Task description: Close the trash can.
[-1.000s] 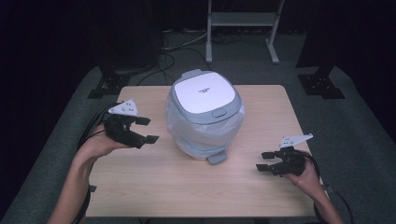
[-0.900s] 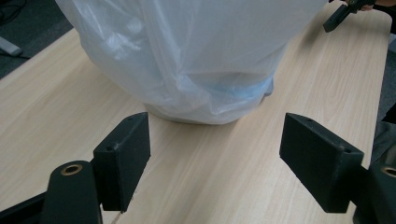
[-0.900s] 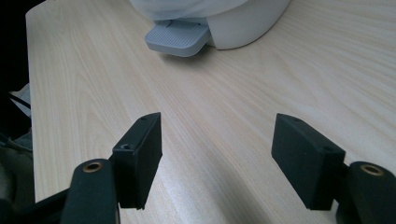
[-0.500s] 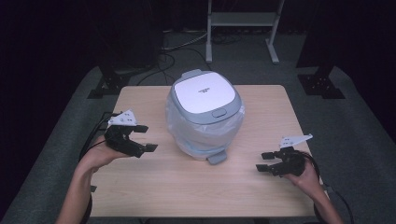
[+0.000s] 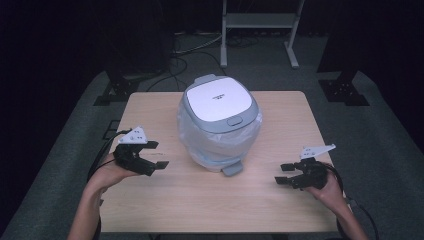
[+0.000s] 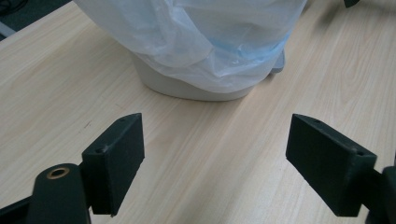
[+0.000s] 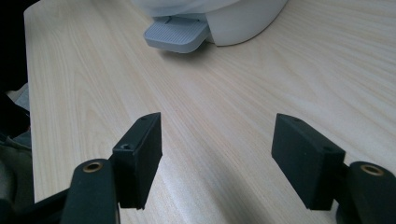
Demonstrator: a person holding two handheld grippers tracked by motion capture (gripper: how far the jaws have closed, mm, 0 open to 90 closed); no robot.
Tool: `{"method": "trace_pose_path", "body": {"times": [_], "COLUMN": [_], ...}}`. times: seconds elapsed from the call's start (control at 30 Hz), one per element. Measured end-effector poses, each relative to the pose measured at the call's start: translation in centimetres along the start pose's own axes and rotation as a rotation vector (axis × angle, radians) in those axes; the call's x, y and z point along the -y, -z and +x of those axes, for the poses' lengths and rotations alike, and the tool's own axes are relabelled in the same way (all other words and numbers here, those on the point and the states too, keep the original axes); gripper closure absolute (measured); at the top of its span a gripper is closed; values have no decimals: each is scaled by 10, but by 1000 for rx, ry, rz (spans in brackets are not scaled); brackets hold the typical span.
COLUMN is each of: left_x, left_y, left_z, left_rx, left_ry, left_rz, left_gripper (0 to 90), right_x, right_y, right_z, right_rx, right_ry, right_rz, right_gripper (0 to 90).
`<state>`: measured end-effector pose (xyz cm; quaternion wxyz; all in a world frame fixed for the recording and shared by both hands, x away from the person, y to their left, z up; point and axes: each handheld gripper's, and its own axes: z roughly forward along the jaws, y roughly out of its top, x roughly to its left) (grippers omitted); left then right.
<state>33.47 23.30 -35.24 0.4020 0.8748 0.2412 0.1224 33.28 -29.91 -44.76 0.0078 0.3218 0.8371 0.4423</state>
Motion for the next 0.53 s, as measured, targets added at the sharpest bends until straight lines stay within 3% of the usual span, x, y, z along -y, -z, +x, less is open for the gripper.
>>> {"method": "trace_pose_path", "body": {"times": [0.2, 0.53], "left_x": [8, 25], "left_y": [-3, -12], "left_z": [-5, -11], "left_rx": [-18, -11], "left_ry": [-4, 12], "left_rz": [0, -4], "left_gripper": [183, 173], "right_x": [0, 1], "right_y": [0, 0], "right_z": [0, -1], "right_rx": [1, 3], "right_ry": [1, 0], "right_rz": [2, 4], "right_gripper": [323, 323]}}
